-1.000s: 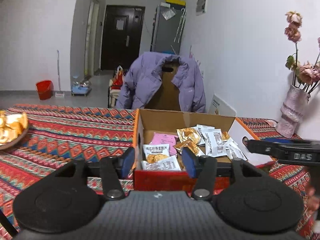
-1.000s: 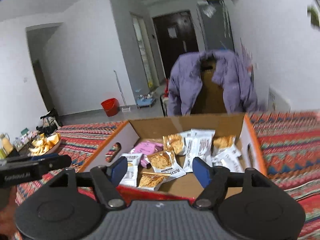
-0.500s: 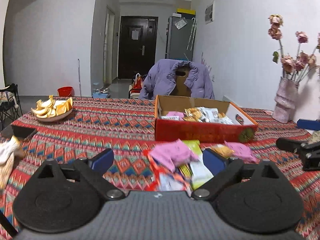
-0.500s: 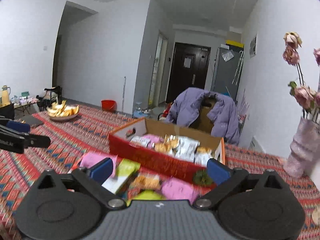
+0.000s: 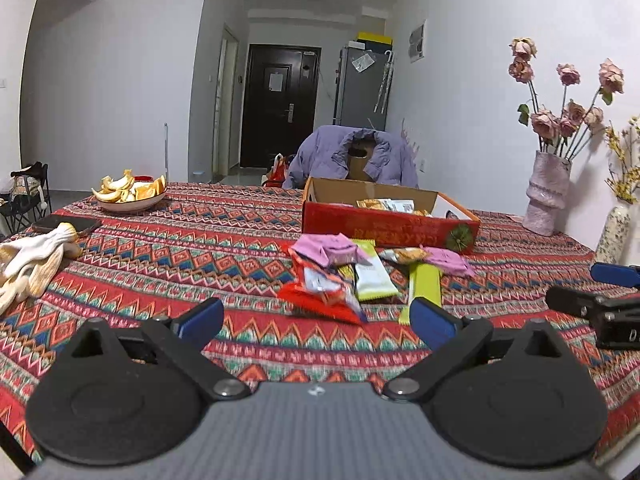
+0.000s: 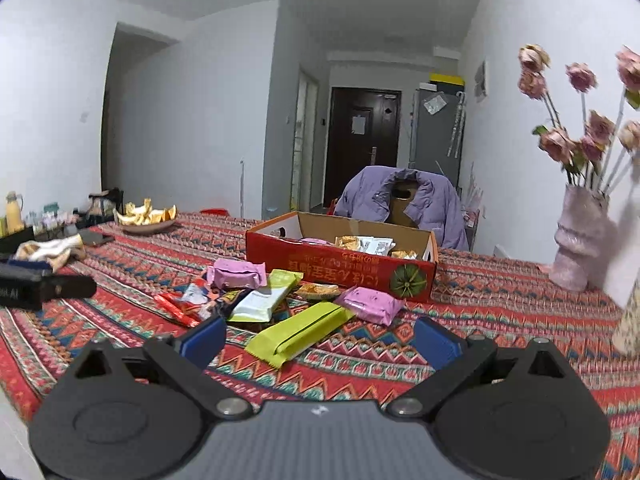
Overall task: Organize snacks
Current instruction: 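Withdraw both tools from the box back toward the snack pile, then grasp a pink packet with the left tool while the right tool grasps a cookie packet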
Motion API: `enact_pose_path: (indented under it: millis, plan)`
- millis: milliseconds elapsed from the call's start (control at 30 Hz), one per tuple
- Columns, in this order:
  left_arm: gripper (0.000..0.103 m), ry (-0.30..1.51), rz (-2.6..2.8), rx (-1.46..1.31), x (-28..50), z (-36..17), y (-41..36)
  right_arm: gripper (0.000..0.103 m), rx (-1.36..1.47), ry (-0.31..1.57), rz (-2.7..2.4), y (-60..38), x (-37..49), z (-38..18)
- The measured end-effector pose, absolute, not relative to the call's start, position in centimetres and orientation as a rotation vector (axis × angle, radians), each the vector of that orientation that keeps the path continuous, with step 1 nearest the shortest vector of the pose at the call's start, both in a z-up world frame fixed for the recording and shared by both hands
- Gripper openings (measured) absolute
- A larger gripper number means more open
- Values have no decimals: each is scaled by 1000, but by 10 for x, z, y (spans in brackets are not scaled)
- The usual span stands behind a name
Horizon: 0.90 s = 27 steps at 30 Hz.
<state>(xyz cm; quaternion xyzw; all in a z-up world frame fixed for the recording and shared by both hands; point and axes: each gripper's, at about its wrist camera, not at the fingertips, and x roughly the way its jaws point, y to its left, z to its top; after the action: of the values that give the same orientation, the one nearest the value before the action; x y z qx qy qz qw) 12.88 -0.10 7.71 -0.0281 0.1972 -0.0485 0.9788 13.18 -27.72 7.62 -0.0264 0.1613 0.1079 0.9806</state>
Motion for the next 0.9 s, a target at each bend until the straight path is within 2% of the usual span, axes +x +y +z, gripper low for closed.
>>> enact_pose_path:
  millis: [233, 533, 667, 900]
  plan:
    - [101, 391, -92, -40, 112, 71, 2, 100, -58, 333, 219, -267, 117, 65]
    - [101, 382, -133, -16, 136, 73, -1, 100, -37, 376, 203, -271, 143, 66]
    - [101, 361, -207, 53, 170, 81, -6, 100, -17, 413, 196, -274, 170, 68]
    - [101, 456, -250, 265, 286, 75, -23, 100, -1, 445, 193, -274, 229, 74]
